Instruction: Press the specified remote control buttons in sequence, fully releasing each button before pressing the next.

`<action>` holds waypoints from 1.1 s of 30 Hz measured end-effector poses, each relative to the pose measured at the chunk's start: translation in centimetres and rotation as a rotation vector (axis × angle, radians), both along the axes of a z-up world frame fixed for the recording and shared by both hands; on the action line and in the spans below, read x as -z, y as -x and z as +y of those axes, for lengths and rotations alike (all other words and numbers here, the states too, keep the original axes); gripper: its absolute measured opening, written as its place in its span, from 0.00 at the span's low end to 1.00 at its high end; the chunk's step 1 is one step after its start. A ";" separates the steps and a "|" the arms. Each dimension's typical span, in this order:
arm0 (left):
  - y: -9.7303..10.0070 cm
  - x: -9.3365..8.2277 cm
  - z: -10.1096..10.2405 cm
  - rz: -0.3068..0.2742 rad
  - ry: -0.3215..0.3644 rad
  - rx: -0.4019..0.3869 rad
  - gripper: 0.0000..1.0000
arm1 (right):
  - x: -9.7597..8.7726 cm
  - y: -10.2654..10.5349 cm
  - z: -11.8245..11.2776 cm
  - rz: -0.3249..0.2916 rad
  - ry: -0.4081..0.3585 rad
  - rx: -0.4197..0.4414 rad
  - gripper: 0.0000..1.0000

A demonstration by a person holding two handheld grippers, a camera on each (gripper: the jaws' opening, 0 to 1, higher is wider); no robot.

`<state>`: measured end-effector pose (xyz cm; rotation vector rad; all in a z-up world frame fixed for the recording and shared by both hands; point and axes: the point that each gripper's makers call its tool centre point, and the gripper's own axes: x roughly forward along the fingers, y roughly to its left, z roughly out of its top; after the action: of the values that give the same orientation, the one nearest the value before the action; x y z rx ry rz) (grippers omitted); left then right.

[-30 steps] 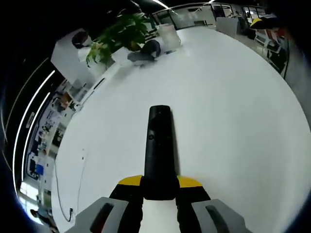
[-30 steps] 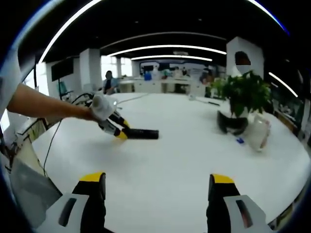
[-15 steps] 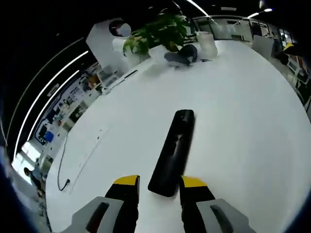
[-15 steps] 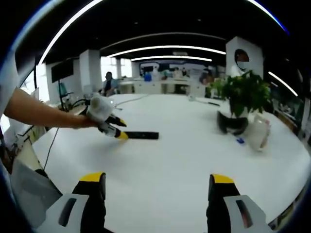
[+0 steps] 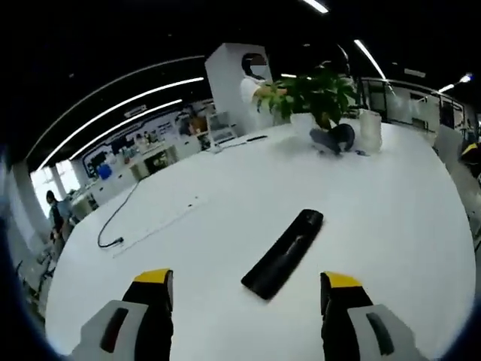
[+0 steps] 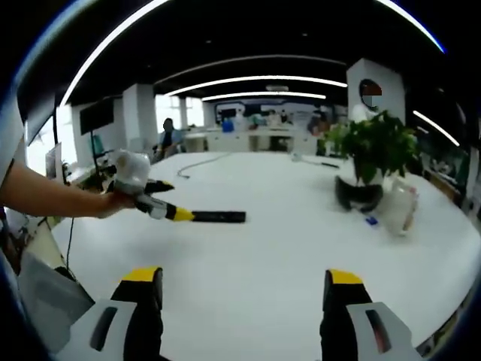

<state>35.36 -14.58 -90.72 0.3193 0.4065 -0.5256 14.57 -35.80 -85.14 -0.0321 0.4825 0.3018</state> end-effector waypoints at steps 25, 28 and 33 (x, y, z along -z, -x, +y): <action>12.3 -6.8 7.3 -0.104 0.148 -0.223 1.00 | -1.7 -0.3 -0.2 -0.084 -0.062 0.023 0.99; 13.7 -7.3 8.5 -0.114 0.149 -0.252 1.00 | -1.8 -0.3 -0.4 -0.088 -0.062 0.029 0.99; 15.5 -7.7 10.4 -0.111 0.137 -0.293 1.00 | -1.7 -0.2 -0.3 -0.086 -0.057 0.029 0.99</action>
<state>19.87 -4.18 -82.98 0.1522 0.3008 -0.2458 14.82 -36.15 -83.39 0.0171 0.3890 0.2839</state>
